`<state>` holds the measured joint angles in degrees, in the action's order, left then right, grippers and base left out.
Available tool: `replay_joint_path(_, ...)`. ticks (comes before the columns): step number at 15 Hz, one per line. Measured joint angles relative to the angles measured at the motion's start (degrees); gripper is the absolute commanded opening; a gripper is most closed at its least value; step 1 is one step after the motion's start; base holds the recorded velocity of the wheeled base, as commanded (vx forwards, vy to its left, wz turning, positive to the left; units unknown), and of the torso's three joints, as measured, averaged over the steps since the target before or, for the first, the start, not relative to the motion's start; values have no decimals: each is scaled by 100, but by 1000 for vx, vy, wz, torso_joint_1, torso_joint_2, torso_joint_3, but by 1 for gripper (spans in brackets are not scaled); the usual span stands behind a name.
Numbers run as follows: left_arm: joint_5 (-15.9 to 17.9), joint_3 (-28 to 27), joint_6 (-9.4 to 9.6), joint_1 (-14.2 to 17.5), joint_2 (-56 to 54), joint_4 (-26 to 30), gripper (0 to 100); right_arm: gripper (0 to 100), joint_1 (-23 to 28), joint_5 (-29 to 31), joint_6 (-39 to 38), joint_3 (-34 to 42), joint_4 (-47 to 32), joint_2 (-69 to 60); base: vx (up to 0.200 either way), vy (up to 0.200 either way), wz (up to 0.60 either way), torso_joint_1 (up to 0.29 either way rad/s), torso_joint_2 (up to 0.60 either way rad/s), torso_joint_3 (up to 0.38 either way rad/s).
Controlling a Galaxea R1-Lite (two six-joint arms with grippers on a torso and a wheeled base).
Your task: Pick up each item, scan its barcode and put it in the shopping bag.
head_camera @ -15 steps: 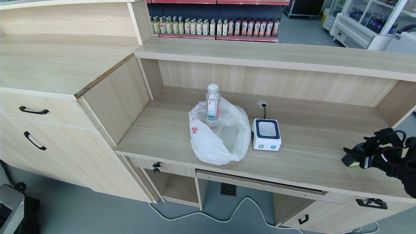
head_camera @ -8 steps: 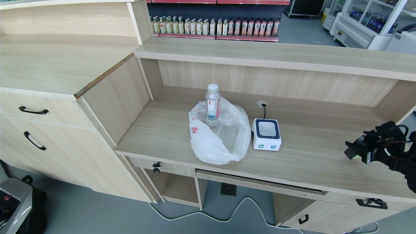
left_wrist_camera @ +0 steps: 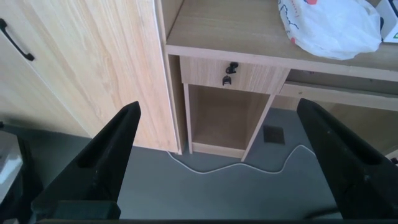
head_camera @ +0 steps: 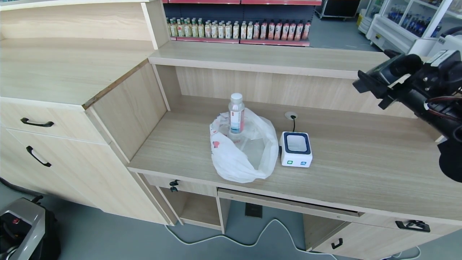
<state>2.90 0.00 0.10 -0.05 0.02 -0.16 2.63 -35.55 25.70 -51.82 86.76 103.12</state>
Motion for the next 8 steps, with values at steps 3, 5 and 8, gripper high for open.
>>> replay_joint_path(3,-1,0,0,0,0,0,100,0,-1274,-349,545,-261,266,-323,0,0,0,0,0,0)
replay_joint_path(5,-1,0,-2,0,0,0,100,0,-2038,-471,778,-645,315,-408,0,0,0,0,0,0)
replay_joint_path(8,-1,0,0,0,0,0,100,0,-2915,-551,1193,-931,323,-472,0,0,0,0,0,0)
